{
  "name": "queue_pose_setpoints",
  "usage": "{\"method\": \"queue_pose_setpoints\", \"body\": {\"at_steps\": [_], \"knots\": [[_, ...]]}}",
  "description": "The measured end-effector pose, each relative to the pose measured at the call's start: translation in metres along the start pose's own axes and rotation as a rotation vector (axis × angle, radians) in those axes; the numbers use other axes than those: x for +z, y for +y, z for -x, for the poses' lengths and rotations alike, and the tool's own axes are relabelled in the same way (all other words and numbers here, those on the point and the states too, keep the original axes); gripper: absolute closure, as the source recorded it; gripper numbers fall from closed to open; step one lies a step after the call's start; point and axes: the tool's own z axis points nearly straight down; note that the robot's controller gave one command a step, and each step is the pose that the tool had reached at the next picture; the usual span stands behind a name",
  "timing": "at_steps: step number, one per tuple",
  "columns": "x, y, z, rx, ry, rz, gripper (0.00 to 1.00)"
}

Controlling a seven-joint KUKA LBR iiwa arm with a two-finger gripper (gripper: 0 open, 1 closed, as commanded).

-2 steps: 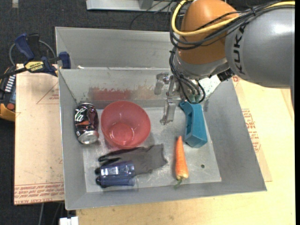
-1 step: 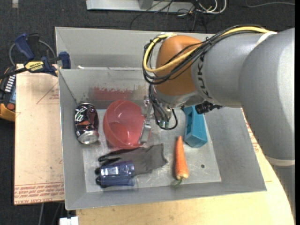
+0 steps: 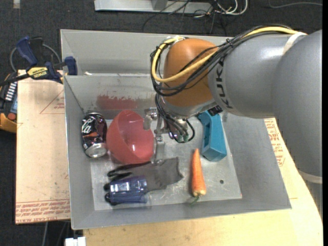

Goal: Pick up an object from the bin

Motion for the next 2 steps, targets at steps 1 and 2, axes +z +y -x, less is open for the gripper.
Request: {"method": "queue_pose_setpoints", "body": {"at_steps": [1, 2], "knots": [[0.001, 0.007, -0.026, 0.241, -0.001, 0.000, 0.00], [0.081, 0.007, -0.036, -0.061, 0.002, 0.001, 0.00]]}}
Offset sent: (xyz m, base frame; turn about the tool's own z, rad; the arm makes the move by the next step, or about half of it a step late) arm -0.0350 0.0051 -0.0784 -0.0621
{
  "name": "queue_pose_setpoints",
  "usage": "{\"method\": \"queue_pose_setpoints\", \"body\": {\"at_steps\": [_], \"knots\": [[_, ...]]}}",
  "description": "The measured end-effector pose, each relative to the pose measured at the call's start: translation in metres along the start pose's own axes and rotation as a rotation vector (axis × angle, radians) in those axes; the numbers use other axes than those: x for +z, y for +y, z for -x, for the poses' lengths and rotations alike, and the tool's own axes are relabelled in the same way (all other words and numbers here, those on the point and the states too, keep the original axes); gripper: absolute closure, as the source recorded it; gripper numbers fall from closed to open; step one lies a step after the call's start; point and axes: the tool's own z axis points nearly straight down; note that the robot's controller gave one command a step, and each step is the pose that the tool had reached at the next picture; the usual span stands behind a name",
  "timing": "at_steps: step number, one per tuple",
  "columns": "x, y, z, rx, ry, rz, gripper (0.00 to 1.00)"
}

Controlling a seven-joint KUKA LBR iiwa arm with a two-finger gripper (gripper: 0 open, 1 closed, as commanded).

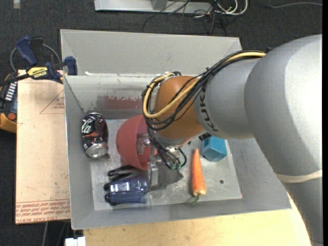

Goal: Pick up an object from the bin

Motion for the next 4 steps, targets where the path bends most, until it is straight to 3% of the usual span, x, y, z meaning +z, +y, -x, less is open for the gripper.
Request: {"method": "queue_pose_setpoints", "body": {"at_steps": [1, 4], "knots": [[-0.003, -0.001, -0.009, 0.353, -0.001, 0.000, 1.00], [-0.017, -0.001, -0.010, 0.354, 0.002, 0.000, 1.00]]}}
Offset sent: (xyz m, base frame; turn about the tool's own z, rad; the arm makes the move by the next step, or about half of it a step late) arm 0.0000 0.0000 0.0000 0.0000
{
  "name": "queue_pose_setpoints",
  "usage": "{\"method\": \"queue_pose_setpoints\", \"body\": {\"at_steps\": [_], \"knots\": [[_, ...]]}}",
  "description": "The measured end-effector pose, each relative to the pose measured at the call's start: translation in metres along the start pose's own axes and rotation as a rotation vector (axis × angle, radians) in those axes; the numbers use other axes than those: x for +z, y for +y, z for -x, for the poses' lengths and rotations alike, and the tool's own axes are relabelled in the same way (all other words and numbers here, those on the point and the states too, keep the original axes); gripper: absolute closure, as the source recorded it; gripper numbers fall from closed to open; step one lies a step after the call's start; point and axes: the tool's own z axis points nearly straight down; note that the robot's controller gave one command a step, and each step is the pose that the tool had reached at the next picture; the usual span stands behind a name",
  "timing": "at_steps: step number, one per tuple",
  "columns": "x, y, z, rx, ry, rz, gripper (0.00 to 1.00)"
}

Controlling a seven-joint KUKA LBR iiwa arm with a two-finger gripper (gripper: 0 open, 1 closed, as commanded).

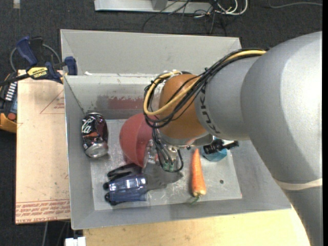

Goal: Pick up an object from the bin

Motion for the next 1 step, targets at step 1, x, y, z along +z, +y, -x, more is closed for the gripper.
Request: {"method": "queue_pose_setpoints", "body": {"at_steps": [1], "knots": [[-0.0130, 0.0006, 0.0011, 0.000, -0.004, 0.002, 1.00]]}}
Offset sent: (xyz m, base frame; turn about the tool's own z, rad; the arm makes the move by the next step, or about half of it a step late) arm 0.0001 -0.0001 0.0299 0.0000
